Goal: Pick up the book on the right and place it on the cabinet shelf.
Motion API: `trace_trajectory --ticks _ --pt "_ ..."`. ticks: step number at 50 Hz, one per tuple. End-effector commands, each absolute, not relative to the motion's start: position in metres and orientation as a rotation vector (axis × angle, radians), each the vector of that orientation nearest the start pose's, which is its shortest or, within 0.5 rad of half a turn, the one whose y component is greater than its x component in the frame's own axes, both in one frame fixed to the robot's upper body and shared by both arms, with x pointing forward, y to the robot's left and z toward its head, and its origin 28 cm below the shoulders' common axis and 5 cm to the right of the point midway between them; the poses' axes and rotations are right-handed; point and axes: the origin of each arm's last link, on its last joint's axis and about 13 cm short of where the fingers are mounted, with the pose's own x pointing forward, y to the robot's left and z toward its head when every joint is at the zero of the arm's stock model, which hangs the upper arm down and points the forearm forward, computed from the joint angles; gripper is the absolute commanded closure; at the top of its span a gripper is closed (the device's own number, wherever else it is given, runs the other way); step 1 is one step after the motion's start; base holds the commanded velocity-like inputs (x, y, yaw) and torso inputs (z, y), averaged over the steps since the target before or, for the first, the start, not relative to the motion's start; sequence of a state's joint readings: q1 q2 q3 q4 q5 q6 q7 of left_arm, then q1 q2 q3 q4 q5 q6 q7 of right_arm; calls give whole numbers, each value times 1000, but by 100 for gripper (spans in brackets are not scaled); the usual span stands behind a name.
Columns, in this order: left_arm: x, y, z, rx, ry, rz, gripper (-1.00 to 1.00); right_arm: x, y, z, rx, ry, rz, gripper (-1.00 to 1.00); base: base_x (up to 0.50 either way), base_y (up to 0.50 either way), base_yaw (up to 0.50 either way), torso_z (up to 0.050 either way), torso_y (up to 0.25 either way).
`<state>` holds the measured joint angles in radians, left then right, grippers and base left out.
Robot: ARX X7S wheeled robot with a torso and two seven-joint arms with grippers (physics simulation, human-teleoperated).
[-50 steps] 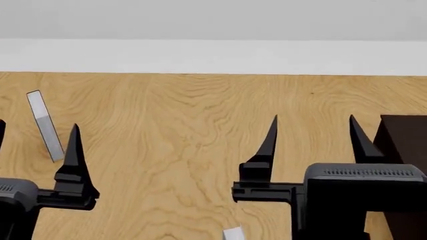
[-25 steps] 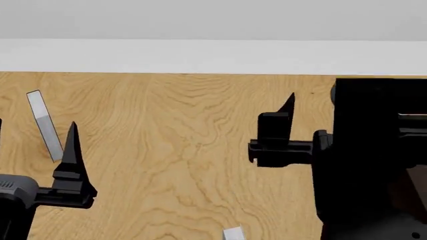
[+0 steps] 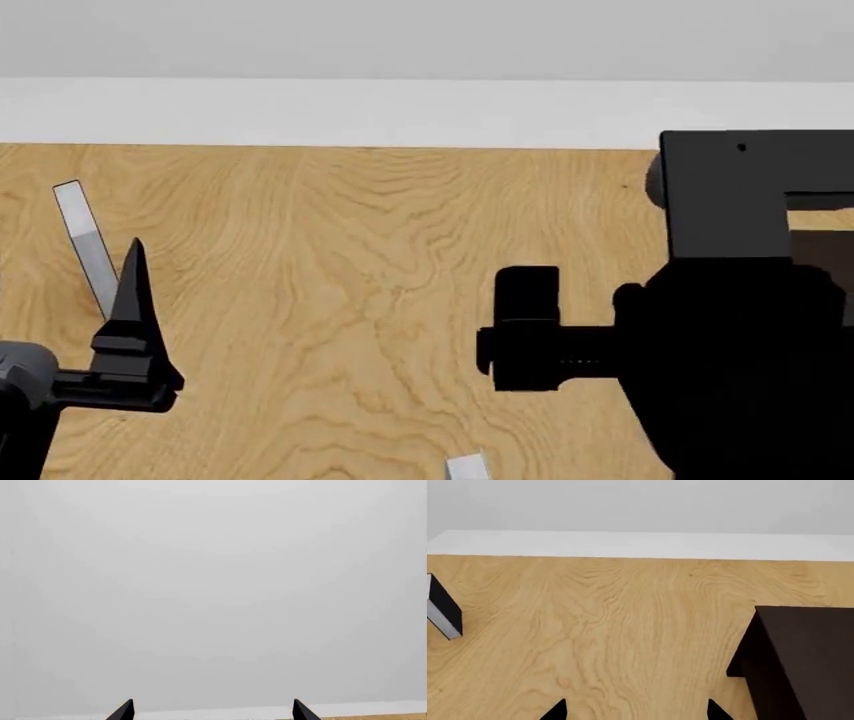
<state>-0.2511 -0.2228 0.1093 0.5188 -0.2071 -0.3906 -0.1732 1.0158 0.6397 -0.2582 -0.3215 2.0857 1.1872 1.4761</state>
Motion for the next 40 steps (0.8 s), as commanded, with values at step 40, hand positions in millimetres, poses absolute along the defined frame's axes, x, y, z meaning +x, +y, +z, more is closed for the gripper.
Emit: trace_trajectory --ticks 40 --pt "236 219 152 10 -341 -46 -100 205 -133 249 71 845 -14 -100 0 0 0 0 0"
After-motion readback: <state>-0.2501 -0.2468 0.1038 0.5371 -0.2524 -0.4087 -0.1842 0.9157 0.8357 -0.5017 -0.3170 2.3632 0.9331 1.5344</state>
